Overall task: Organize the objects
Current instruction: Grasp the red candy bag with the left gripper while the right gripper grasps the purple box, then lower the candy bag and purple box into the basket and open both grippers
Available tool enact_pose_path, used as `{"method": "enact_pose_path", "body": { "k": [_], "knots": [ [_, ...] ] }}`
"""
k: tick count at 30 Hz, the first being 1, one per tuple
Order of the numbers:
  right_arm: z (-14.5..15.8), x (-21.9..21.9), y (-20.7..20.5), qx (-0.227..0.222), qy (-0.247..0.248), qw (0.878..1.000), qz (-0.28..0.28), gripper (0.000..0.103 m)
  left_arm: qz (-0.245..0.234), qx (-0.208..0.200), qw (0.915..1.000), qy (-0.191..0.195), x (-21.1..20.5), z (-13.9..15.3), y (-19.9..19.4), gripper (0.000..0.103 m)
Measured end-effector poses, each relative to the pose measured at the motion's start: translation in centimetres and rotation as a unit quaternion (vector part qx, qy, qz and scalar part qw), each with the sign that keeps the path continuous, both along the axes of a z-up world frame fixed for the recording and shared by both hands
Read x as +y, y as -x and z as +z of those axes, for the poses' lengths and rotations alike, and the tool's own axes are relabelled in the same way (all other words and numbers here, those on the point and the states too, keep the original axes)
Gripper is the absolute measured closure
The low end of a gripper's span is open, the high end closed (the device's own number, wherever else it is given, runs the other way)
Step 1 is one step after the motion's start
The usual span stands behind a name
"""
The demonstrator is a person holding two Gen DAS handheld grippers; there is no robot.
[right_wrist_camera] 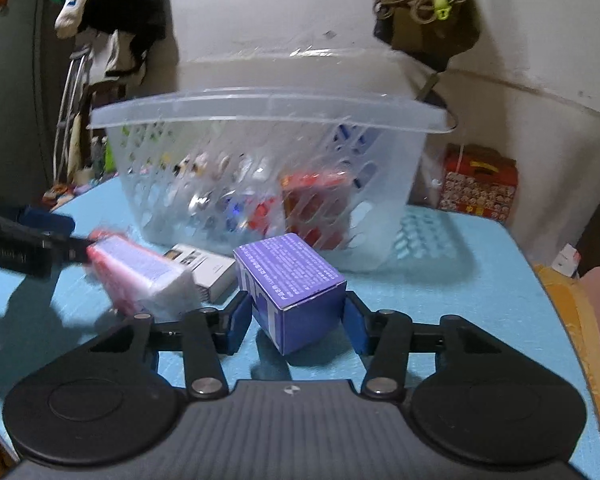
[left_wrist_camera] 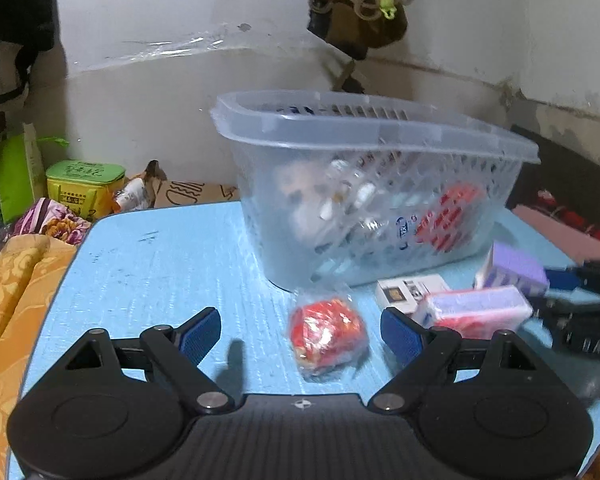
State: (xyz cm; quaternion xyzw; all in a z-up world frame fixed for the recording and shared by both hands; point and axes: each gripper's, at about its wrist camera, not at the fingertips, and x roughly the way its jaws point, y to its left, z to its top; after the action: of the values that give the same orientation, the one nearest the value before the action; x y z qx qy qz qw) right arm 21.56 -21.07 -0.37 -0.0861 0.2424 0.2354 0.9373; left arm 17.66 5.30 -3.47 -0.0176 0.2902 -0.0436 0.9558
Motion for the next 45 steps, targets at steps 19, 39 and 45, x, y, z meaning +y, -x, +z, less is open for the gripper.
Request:
{"method": "enact_pose_path", "body": {
  "k": [19, 39, 45],
  "knots": [
    [0.1, -0.1, 0.5, -0.019, 0.003, 1.000, -0.007, 0.052, -0.021, -0.007, 0.9992, -0.034, -2.0, -0.5, 0.3, 0.053],
    [5.8, -0.7, 2.8, -0.081, -0.042, 0.996, -0.010, 0.055, -0.040, -0.112, 0.9924, -0.033, -3.1, 4.3, 3.7, 0.053],
    [7.5, -1.5, 3.1, -0.088, -0.067, 0.994, -0.018, 0.055, -0.040, -0.144, 0.9883, -0.029, -3.0, 6.2, 4.7, 0.053]
  ]
}}
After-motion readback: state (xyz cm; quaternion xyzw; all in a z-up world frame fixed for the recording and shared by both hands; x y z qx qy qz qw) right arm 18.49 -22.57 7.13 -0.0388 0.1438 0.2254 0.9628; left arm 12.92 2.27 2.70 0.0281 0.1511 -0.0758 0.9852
